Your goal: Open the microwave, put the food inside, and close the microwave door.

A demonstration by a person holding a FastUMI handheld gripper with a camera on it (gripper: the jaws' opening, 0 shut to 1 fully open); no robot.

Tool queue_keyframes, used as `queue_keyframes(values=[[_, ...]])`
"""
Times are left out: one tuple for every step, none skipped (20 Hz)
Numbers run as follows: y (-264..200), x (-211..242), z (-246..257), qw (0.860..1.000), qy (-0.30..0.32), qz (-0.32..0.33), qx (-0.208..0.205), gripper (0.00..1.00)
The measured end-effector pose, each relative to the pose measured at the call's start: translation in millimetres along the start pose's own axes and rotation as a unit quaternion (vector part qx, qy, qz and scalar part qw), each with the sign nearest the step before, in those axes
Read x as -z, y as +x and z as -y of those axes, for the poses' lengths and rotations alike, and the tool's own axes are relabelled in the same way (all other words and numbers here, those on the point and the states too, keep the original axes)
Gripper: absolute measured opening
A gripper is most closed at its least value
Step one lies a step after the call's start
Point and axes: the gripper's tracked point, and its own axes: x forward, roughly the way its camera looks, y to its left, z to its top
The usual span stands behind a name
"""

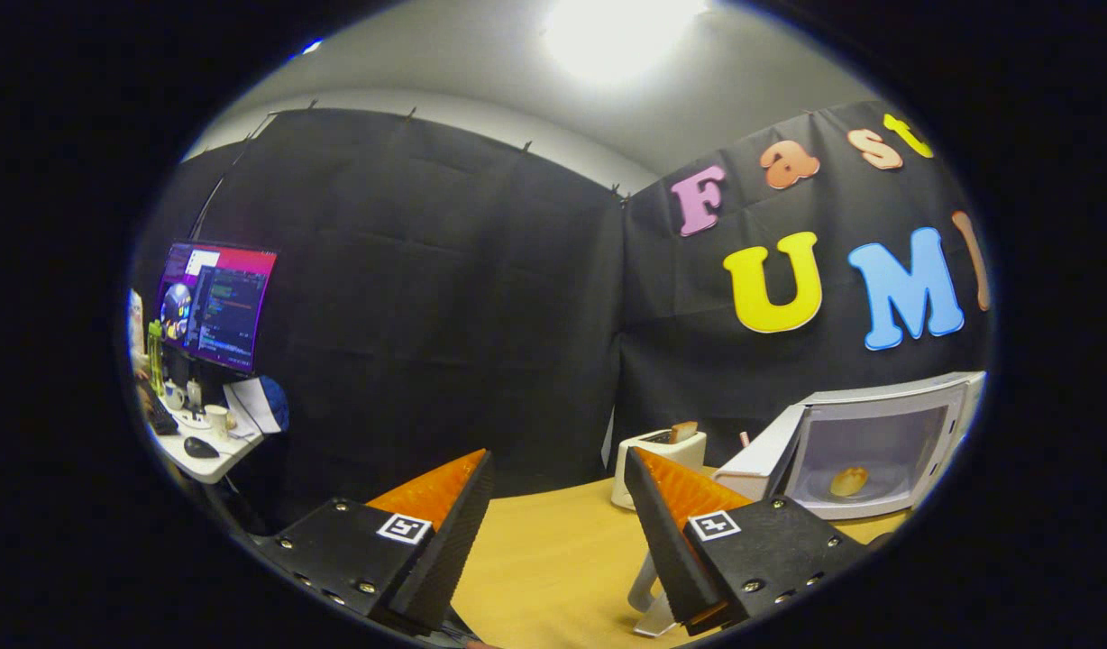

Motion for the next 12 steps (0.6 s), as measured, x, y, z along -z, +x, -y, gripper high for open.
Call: queue_keyframes(values=[[3,10,5,1.0,-0.01,-0.012,0.009,0.83],[6,20,11,0.999,-0.015,-0.022,0.018,0.78],[11,31,12,0.999,-0.012,-0.035,0.019,0.67],[16,41,10,0.999,-0.005,-0.048,0.011,0.65],[17,55,10,0.998,0.005,-0.068,0.009,0.61],[18,63,10,0.996,0.013,-0.086,0.006,0.6],[23,77,15,0.995,0.014,-0.102,0.015,0.6],[23,81,21,0.993,0.013,-0.112,0.024,0.44],[24,89,24,0.992,0.013,-0.12,0.028,0.29],[25,97,26,0.991,0.014,-0.129,0.035,0.29],[25,104,31,0.99,0.015,-0.136,0.045,0.29],[25,109,38,0.988,0.014,-0.14,0.057,0.29]])
